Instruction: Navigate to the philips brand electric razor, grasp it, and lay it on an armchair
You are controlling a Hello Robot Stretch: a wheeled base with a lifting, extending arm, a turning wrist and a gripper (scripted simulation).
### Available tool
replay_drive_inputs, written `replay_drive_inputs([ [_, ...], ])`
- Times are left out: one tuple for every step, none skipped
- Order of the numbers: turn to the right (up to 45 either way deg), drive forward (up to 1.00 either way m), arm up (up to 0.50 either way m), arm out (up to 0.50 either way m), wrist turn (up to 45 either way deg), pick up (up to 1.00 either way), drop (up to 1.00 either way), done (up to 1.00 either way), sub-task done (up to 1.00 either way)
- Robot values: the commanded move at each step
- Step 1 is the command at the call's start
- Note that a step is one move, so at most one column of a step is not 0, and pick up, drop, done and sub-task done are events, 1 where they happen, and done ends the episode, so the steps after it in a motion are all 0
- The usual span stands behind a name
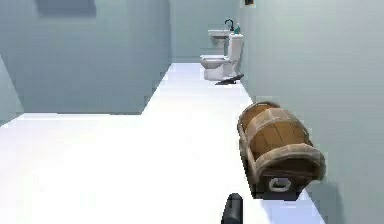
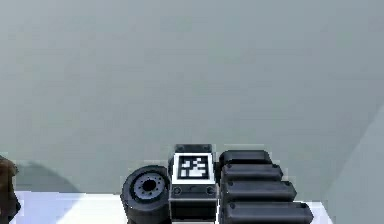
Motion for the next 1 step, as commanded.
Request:
replay_drive_inputs([
  [-15.0,0.00,0.00,0.00,0.0,0.00,0.00,0.00,0.00],
])
